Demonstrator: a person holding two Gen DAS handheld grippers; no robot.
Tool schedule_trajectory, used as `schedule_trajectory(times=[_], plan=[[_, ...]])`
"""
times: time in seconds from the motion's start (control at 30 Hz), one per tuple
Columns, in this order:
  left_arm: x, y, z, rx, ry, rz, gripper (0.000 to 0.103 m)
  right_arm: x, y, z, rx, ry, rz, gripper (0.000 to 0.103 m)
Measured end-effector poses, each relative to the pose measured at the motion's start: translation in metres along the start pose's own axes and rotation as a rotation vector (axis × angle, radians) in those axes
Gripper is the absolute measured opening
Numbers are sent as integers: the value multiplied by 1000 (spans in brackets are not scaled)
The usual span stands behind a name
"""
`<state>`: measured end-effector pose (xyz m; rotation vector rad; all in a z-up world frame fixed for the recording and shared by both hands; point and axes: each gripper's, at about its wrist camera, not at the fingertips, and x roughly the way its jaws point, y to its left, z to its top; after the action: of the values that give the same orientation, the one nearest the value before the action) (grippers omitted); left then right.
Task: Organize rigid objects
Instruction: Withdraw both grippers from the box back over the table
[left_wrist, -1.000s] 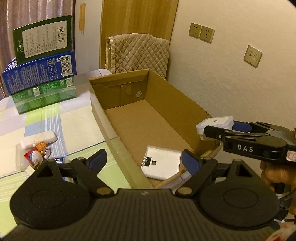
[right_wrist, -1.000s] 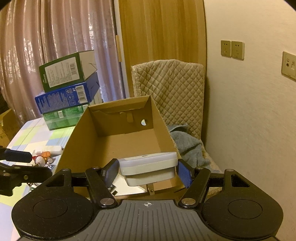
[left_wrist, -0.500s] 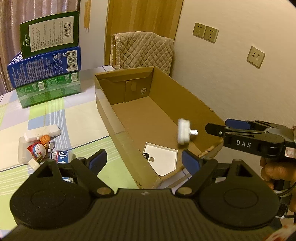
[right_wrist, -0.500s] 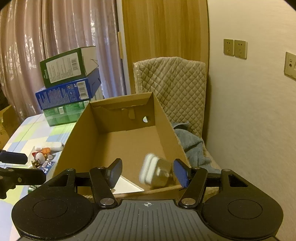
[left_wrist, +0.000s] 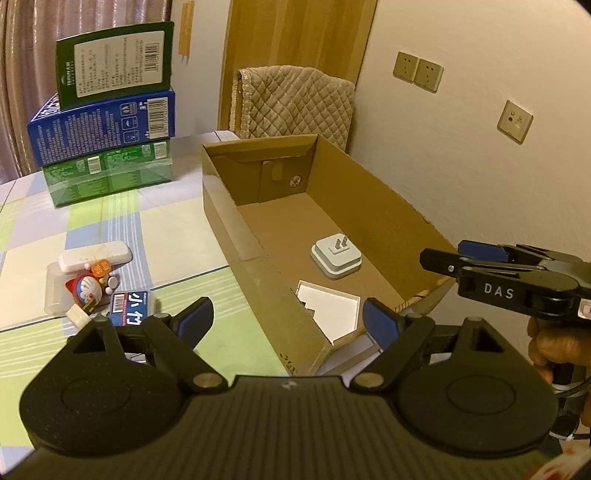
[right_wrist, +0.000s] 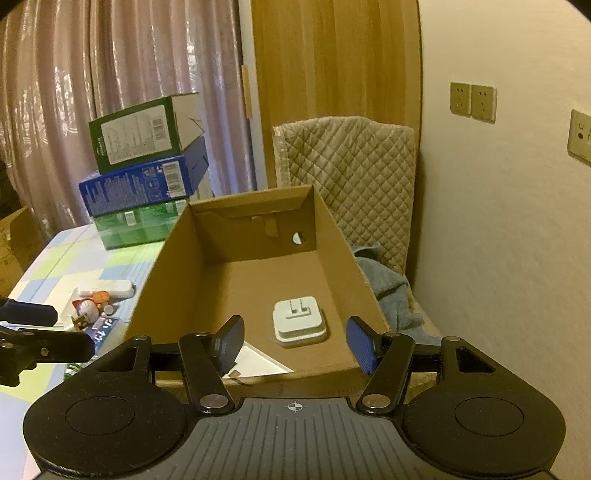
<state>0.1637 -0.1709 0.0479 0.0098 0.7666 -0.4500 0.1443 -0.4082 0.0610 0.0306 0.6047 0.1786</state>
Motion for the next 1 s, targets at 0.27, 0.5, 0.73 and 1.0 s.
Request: schedule_trajectory(times=[0.27, 0.5, 0.73, 1.0], plan=[[-35, 27, -11, -61, -46, 40, 85, -28, 33, 3, -24, -42, 56, 59], [-79, 80, -38, -144, -67, 146, 85, -51, 80, -10, -62, -43, 152, 59], [-112, 132, -68, -211, -65, 263, 85, -55, 126, -33, -120, 4, 226, 60], [-128, 163, -92, -237, -56, 329, 86, -46, 167, -51, -211, 55, 258, 73]])
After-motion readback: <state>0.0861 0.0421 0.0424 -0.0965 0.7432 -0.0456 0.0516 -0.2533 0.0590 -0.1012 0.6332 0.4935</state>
